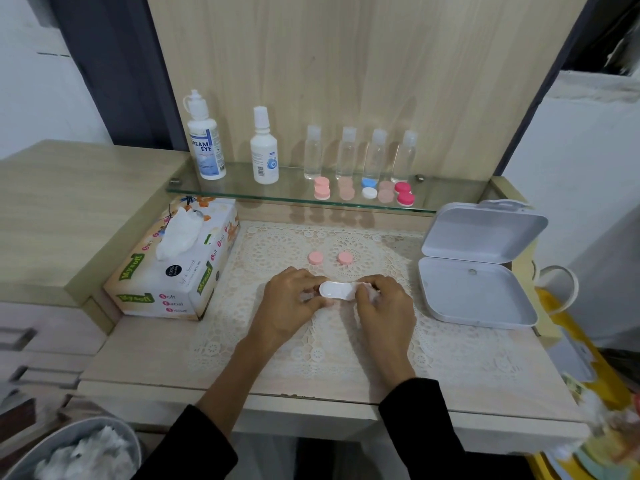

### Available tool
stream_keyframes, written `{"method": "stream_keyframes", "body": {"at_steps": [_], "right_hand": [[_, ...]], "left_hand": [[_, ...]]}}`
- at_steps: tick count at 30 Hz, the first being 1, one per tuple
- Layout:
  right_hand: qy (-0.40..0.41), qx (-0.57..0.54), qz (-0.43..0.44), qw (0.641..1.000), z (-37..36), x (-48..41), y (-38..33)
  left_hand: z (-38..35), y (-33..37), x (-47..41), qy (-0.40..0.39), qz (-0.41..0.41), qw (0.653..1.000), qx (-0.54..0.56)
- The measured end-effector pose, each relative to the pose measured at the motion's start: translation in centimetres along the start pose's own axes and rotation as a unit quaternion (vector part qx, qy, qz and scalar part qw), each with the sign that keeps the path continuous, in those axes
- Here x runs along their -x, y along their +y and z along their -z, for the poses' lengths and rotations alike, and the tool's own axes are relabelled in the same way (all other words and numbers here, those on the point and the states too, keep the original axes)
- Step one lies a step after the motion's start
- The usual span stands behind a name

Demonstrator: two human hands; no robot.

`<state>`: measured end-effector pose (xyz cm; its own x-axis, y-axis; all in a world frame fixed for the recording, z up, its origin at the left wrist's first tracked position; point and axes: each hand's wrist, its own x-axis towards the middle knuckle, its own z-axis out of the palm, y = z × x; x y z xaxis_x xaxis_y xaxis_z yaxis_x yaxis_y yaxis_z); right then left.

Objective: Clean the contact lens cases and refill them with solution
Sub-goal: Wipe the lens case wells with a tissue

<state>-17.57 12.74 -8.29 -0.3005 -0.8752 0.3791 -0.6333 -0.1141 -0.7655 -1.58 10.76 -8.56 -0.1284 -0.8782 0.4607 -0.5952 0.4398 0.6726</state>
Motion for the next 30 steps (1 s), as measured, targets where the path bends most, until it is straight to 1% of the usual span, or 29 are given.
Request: {"method": "stream_keyframes", "body": {"at_steps": [2,3,4,6,7,8,9,12,13,14,17,19,20,22,24,25,26,27,28,29,30], "right_hand": [[0.032,-0.016,0.021,0.999,0.2,0.0,0.0],[0.044,-0.009,0.053,0.998,0.2,0.1,-0.1],[0.046,0.010,0.094,0.994,0.1,0.3,-0.3],[0.019,0.056,0.188,0.980,-0.3,0.7,-0.6],[0.009,0.072,0.225,0.972,-0.5,0.9,-0.6],[0.009,0.079,0.244,0.967,-0.5,1.0,-0.6],[0.018,0.076,0.238,0.968,-0.5,0.9,-0.5],[0.066,0.034,0.150,0.986,-0.2,0.5,-0.2],[0.073,0.031,0.141,0.987,-0.1,0.4,-0.1],[0.071,0.041,0.157,0.984,-0.2,0.5,-0.1],[0.034,0.065,0.262,0.962,-0.3,0.9,-0.5],[0.021,0.056,0.281,0.958,-0.4,1.0,-0.6],[0.024,0.049,0.270,0.961,-0.4,0.8,-0.5],[0.038,0.018,0.211,0.977,-0.3,0.6,-0.1],[0.047,-0.077,0.115,0.989,-0.1,0.1,0.5],[0.041,-0.140,0.058,0.988,0.1,-0.2,0.6],[0.025,-0.204,0.003,0.979,0.2,-0.4,0.7],[-0.004,-0.277,-0.047,0.960,0.4,-0.4,0.5],[-0.043,-0.362,-0.091,0.927,0.5,-0.3,0.3],[-0.088,-0.451,-0.130,0.879,0.7,-0.1,0.0],[-0.122,-0.515,-0.158,0.833,0.9,0.0,-0.2]], "left_hand": [[0.1,0.0,0.0,0.019,-0.002,1.000,0.012],[0.1,0.1,0.0,0.024,-0.006,1.000,0.009],[0.2,0.1,0.0,0.029,-0.012,1.000,0.002],[0.1,0.0,0.0,0.041,-0.021,0.999,-0.005],[0.1,0.0,0.0,0.049,-0.022,0.999,-0.003],[0.2,0.1,0.1,0.056,-0.023,0.998,0.000],[0.2,0.3,0.1,0.061,-0.023,0.998,0.002],[0.3,0.6,0.3,0.071,-0.033,0.997,-0.001],[0.3,0.6,0.3,0.072,-0.035,0.997,-0.001],[0.4,0.5,0.3,0.073,-0.039,0.997,-0.001],[0.4,0.5,0.4,0.077,-0.047,0.996,-0.005],[0.4,0.5,0.4,0.080,-0.051,0.995,-0.010],[0.4,0.5,0.4,0.082,-0.055,0.995,-0.013],[0.4,0.6,0.5,0.088,-0.063,0.994,-0.014],[0.4,0.7,0.5,0.091,-0.065,0.994,-0.002],[0.4,0.7,0.5,0.090,-0.065,0.994,0.004],[0.4,0.6,0.6,0.088,-0.069,0.994,0.007],[0.4,0.6,0.5,0.084,-0.074,0.994,0.006],[0.4,0.4,0.6,0.082,-0.080,0.993,0.004],[0.4,0.4,0.6,0.083,-0.083,0.993,0.002],[0.4,0.4,0.6,0.086,-0.084,0.993,0.001]]}}
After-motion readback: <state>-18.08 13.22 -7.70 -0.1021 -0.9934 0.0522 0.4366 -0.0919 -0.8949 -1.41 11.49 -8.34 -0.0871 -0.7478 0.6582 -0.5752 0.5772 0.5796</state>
